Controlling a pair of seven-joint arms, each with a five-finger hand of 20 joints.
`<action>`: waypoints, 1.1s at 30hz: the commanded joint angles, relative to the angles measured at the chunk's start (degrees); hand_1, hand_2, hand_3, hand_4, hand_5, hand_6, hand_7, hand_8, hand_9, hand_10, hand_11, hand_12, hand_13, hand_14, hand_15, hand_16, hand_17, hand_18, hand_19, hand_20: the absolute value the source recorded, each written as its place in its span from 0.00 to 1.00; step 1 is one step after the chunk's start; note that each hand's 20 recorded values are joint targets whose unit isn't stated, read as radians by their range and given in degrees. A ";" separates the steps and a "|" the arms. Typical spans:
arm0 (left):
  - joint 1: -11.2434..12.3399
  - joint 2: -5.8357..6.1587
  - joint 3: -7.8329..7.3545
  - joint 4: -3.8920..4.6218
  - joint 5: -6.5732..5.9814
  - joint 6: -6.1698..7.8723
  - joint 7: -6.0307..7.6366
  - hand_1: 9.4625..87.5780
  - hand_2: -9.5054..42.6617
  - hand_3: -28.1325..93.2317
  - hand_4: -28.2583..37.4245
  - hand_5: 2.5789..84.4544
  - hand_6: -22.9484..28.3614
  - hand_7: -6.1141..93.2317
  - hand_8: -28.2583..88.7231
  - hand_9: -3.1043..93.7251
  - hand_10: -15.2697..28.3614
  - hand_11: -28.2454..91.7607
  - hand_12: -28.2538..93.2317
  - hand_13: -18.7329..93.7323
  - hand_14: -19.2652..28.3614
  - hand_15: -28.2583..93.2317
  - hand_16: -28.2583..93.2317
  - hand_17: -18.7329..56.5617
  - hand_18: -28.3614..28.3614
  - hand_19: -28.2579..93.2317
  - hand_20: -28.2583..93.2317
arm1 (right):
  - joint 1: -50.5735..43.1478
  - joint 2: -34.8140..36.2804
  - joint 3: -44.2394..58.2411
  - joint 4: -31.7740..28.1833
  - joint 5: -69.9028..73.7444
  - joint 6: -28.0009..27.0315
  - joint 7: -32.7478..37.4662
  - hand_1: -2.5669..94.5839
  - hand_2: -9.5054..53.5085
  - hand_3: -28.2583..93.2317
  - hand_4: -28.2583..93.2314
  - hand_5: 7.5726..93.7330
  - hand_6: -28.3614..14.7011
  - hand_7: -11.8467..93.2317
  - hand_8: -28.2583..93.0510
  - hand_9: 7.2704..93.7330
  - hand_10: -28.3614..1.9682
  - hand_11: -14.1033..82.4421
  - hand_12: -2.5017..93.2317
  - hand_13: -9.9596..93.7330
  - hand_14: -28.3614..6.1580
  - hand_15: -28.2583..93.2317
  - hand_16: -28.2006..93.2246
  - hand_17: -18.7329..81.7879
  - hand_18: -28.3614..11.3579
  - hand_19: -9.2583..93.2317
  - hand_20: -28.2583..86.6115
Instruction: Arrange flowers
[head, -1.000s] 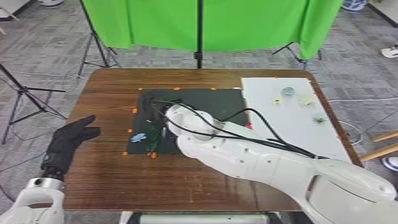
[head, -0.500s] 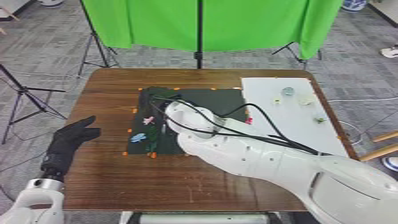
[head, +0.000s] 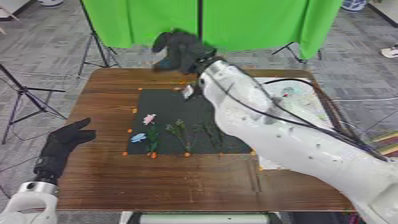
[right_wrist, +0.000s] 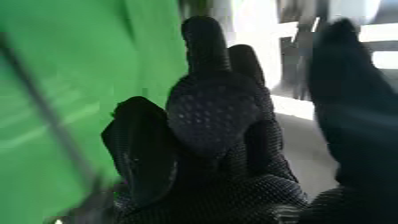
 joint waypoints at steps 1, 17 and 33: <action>2.20 -1.21 -0.77 -0.88 0.92 -0.63 -0.74 0.18 0.67 0.78 0.00 0.51 0.61 0.15 0.19 0.55 0.71 0.40 0.32 0.54 0.81 0.38 0.20 0.41 0.71 0.33 0.35 | -17.03 20.60 22.80 -9.21 -0.56 -2.05 4.57 0.33 0.00 0.76 0.13 0.55 0.60 0.23 0.17 0.73 0.40 0.29 0.24 0.92 0.70 0.72 0.51 0.75 0.28 1.00 0.74; 3.03 -2.13 -1.38 -1.26 1.02 -0.61 -0.97 0.18 0.67 0.78 0.00 0.51 0.61 0.15 0.19 0.55 0.71 0.40 0.32 0.54 0.81 0.38 0.20 0.41 0.71 0.33 0.35 | -40.57 26.14 39.78 -2.57 -2.37 -4.55 13.00 0.30 0.00 0.74 0.14 0.59 0.62 0.23 0.18 0.80 0.39 0.39 0.31 0.92 0.64 0.73 0.51 0.75 0.24 1.00 0.73; 3.66 -2.68 -1.43 -1.63 1.10 -0.88 -1.19 0.16 0.68 0.77 0.00 0.51 0.61 0.14 0.19 0.55 0.71 0.40 0.32 0.54 0.81 0.38 0.20 0.41 0.71 0.33 0.35 | -42.64 25.30 38.75 4.07 -5.25 -7.80 16.20 0.32 0.00 0.75 0.14 0.61 0.63 0.24 0.17 0.79 0.40 0.41 0.32 0.93 0.65 0.73 0.51 0.75 0.24 1.00 0.74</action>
